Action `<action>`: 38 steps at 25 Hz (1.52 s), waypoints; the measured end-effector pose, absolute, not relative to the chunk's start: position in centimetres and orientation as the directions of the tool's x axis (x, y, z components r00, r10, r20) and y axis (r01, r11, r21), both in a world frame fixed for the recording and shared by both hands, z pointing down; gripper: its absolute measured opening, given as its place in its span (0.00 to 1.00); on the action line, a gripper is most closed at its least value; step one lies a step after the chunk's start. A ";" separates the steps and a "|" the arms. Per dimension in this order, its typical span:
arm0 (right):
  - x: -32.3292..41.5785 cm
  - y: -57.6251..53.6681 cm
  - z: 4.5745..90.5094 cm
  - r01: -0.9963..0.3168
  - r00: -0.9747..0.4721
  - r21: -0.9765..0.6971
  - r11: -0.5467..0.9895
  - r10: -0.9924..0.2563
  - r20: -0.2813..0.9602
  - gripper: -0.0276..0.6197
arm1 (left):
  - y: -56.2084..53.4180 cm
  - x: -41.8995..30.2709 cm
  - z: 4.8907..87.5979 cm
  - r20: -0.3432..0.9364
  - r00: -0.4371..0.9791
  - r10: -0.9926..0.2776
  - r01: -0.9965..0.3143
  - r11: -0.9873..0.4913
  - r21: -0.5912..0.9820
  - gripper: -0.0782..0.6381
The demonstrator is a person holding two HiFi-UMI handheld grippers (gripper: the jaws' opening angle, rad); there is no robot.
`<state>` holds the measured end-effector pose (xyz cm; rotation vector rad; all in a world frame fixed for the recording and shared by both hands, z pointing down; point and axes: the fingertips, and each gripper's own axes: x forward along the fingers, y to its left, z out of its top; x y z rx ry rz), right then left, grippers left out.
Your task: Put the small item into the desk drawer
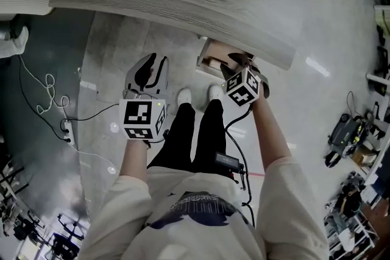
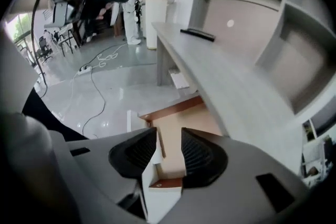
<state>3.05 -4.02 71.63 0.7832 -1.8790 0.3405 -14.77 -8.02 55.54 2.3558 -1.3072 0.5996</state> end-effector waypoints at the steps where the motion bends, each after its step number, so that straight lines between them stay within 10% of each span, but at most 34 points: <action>1: 3.4 -4.2 69.7 -0.685 -0.268 0.123 0.718 -0.406 0.874 0.27 | -8.0 -14.4 54.7 0.525 0.480 -0.703 -0.859 -0.499 0.117 0.25; 14: 7.7 -2.8 42.5 -0.963 -0.220 0.059 0.262 -0.896 0.385 0.15 | -7.6 -7.7 39.1 0.257 0.558 -0.789 -0.825 -0.561 0.069 0.25; 24: 8.2 0.0 31.5 -0.974 -0.171 0.147 0.175 -0.984 0.043 0.04 | -3.6 -2.5 29.3 0.009 0.630 -0.777 -0.774 -0.629 -0.069 0.22; 38: 9.2 -0.1 28.1 -0.978 -0.151 0.154 0.139 -0.986 -0.070 0.04 | -2.9 -2.3 26.1 -0.139 0.584 -0.800 -0.810 -0.564 -0.159 0.12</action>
